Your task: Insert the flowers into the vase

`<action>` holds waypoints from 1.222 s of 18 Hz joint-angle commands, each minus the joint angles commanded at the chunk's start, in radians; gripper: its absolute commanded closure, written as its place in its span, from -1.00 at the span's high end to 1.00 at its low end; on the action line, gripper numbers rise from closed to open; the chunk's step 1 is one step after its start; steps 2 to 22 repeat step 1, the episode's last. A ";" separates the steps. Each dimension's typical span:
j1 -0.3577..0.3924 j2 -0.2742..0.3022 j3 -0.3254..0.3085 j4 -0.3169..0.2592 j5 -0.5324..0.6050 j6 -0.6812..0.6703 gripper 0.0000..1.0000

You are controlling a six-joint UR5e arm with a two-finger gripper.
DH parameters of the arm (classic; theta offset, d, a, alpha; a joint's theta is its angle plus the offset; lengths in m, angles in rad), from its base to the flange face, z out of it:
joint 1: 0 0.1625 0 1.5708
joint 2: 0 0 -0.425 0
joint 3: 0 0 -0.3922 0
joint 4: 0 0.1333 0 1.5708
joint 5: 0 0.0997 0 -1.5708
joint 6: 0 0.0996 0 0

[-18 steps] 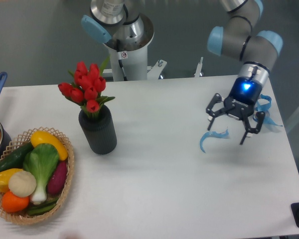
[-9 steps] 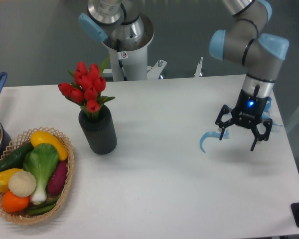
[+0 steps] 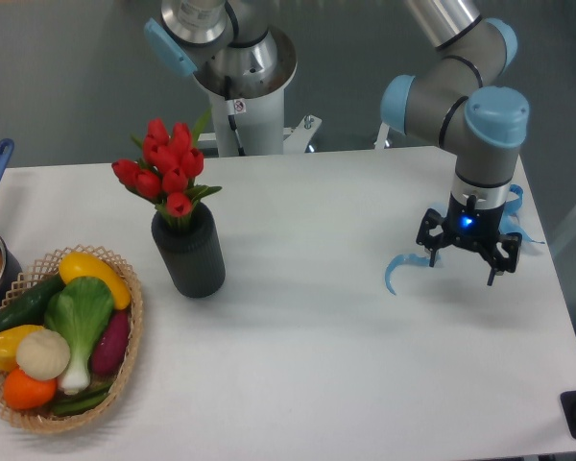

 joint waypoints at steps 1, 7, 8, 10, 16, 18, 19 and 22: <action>-0.002 -0.002 -0.002 0.000 0.012 0.000 1.00; -0.002 -0.002 -0.002 0.000 0.012 0.000 1.00; -0.002 -0.002 -0.002 0.000 0.012 0.000 1.00; -0.002 -0.002 -0.002 0.000 0.012 0.000 1.00; -0.002 -0.002 -0.002 0.000 0.012 0.000 1.00; -0.002 -0.002 -0.002 0.000 0.012 0.000 1.00; -0.002 -0.002 -0.002 0.000 0.012 0.000 1.00; -0.002 -0.002 -0.002 0.000 0.012 0.000 1.00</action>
